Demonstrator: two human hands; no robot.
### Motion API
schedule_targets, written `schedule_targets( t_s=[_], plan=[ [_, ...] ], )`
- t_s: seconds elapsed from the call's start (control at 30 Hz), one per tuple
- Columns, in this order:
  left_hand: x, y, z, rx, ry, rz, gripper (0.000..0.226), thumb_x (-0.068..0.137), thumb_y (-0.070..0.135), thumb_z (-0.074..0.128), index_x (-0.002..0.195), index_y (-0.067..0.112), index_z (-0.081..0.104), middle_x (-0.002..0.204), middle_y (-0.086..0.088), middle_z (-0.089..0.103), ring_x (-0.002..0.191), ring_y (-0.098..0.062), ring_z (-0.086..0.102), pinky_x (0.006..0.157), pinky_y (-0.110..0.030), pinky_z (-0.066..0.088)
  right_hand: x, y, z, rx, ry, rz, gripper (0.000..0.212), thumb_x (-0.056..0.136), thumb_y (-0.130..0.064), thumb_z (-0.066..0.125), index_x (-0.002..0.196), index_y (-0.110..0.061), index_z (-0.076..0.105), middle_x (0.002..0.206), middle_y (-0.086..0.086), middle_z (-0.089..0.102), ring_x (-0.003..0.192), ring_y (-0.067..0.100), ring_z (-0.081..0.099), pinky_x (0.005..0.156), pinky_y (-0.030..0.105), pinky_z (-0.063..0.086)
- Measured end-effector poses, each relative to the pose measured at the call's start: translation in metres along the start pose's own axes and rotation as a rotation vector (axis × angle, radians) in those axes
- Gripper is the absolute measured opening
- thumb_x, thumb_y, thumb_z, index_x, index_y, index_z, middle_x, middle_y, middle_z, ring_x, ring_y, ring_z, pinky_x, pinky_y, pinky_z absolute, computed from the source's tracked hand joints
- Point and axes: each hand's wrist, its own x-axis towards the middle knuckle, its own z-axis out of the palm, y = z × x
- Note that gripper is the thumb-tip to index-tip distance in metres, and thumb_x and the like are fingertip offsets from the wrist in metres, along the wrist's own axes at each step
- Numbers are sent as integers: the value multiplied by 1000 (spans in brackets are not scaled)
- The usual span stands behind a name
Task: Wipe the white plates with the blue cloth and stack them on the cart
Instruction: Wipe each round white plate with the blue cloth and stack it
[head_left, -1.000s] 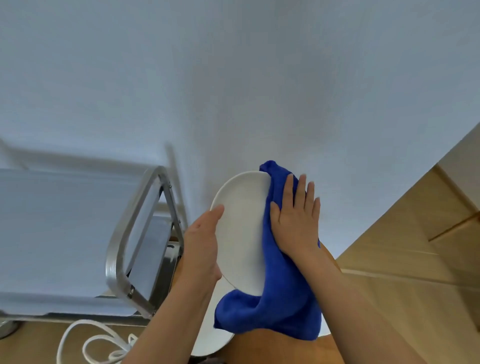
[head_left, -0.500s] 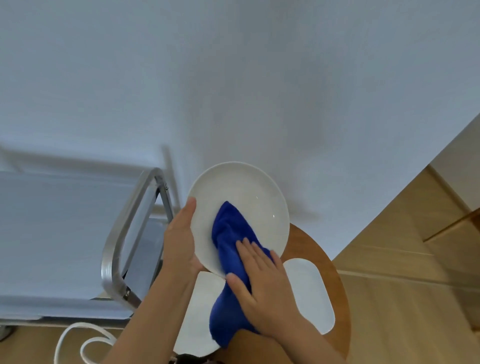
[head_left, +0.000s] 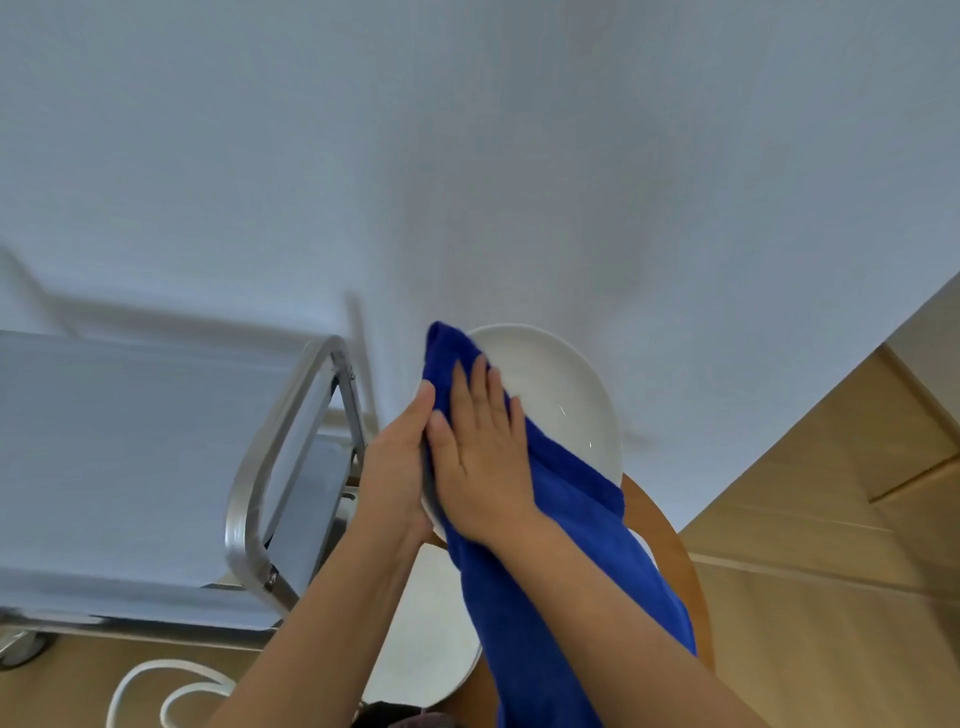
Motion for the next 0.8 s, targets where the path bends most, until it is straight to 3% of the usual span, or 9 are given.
schedule_targets(
  t_s=[0.13, 0.23, 0.3, 0.37, 0.4, 0.47, 0.57, 0.7, 0.8],
  plan=[
    [-1, 9, -5, -11, 138, 10, 58, 65, 54, 72, 107, 14, 70, 109, -3, 71, 98, -16, 69, 85, -35, 55, -28, -8, 4, 207, -197, -159, 70, 88, -55, 5, 149, -24, -6, 160, -7, -5, 140, -5, -19, 117, 26, -12],
    [2, 21, -10, -46, 167, -1, 54, 64, 50, 75, 99, 9, 74, 102, -13, 73, 89, -28, 71, 64, -37, 58, -46, 11, -1, 53, -297, -306, 75, 90, -56, 30, 153, -20, 9, 160, -8, 2, 143, -2, -9, 116, 23, -7],
    [3, 26, -10, -42, 153, -23, 45, 66, 49, 72, 89, 11, 78, 96, -14, 74, 81, -30, 72, 56, -39, 57, -57, 26, -7, -122, -300, -412, 75, 84, -47, 57, 148, -17, 30, 156, -2, 24, 144, 9, 18, 117, 31, 16],
    [4, 30, -9, -10, 97, -102, 52, 72, 51, 67, 106, 12, 73, 106, -16, 71, 88, -34, 71, 63, -42, 57, -64, 42, -11, -233, -225, -490, 69, 65, -35, 80, 128, -14, 59, 137, 3, 55, 125, 18, 53, 98, 37, 49],
    [4, 33, -9, 18, 53, -140, 57, 75, 51, 63, 115, 10, 67, 111, -17, 69, 93, -34, 69, 68, -43, 56, -66, 54, -10, -248, -133, -516, 58, 62, -30, 82, 116, -14, 68, 126, 4, 64, 114, 19, 62, 88, 36, 55],
    [5, 46, -10, 91, -48, -139, 51, 79, 46, 57, 113, 9, 64, 100, -14, 72, 87, -30, 70, 66, -38, 57, -68, 78, -15, -268, 82, -574, 22, 81, -22, 66, 99, -12, 75, 111, 5, 71, 100, 20, 69, 80, 35, 58],
    [6, 61, -7, 214, -48, -83, 41, 71, 37, 64, 102, 10, 67, 81, -8, 74, 70, -22, 72, 53, -30, 56, -67, 100, -25, -365, 237, -585, 47, 102, -17, 33, 88, -10, 77, 100, 7, 74, 91, 22, 72, 79, 38, 57],
    [0, 56, 3, 154, 13, 6, 44, 69, 33, 66, 108, 13, 64, 87, -8, 74, 74, -22, 72, 54, -32, 56, -64, 90, -26, -332, 309, -611, 50, 101, -12, 32, 82, -7, 77, 91, 6, 75, 85, 22, 73, 70, 32, 58],
    [-8, 18, 12, 171, 133, 118, 54, 68, 26, 69, 121, 19, 57, 106, -11, 70, 93, -29, 70, 73, -43, 58, -56, 71, -27, -253, 386, -547, 51, 98, -7, 30, 74, -7, 75, 75, 2, 74, 67, 18, 71, 55, 22, 50]
  ],
)
